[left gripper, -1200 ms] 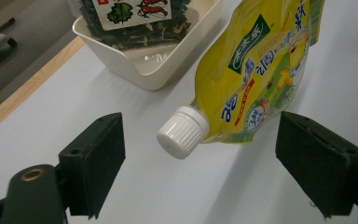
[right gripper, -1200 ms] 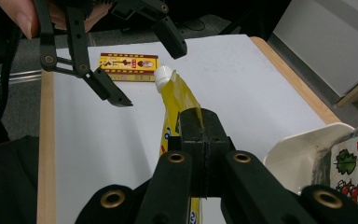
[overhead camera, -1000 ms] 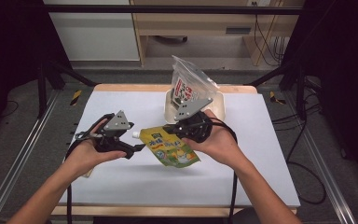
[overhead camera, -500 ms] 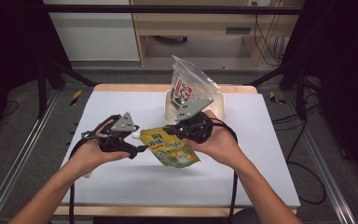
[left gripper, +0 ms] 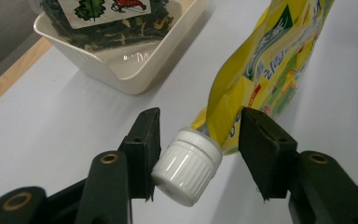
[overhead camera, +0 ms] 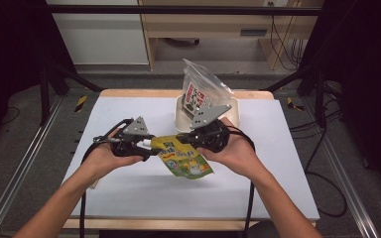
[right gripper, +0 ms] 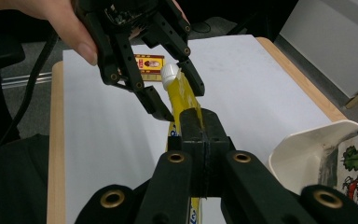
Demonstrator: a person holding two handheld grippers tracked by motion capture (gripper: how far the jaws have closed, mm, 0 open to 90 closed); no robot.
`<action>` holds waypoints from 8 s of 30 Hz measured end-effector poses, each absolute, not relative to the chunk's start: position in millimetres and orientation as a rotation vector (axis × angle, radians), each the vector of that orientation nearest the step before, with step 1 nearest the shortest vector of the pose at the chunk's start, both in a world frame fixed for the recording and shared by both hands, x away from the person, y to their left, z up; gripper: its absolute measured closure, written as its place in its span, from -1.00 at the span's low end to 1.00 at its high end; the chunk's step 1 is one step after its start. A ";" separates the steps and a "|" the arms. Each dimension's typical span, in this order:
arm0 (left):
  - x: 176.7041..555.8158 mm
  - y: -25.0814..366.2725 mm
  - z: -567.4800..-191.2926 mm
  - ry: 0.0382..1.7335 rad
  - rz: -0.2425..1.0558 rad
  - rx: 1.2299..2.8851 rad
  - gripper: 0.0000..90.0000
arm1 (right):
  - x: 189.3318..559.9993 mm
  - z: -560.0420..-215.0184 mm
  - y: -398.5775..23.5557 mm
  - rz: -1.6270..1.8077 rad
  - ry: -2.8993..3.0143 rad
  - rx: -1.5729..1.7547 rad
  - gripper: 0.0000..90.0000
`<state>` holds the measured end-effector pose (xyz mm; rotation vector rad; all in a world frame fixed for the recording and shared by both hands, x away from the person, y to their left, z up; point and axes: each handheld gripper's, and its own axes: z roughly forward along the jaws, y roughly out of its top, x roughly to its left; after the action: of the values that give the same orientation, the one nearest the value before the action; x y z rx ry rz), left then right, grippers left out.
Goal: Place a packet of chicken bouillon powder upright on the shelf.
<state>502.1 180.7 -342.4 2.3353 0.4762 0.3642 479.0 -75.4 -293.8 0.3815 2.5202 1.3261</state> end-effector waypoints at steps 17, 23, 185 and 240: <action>497.7 174.4 -306.2 0.406 0.384 2.437 0.53 | 484.5 -293.9 -91.0 1.283 2.483 0.447 1.00; 493.8 169.7 -292.5 0.335 0.412 2.481 0.55 | 488.0 -299.1 -94.8 1.246 2.497 0.475 0.98; 447.3 202.9 -450.5 0.807 0.568 2.193 -0.80 | 650.4 -234.1 -183.1 0.775 2.131 1.793 1.00; 446.4 197.2 -454.1 0.778 0.557 2.215 -0.80 | 645.5 -294.0 -168.7 1.218 1.924 1.484 1.00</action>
<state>446.4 197.2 -454.1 2.2145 0.7775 0.5570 645.5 -168.7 -294.0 1.4844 1.9244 1.2181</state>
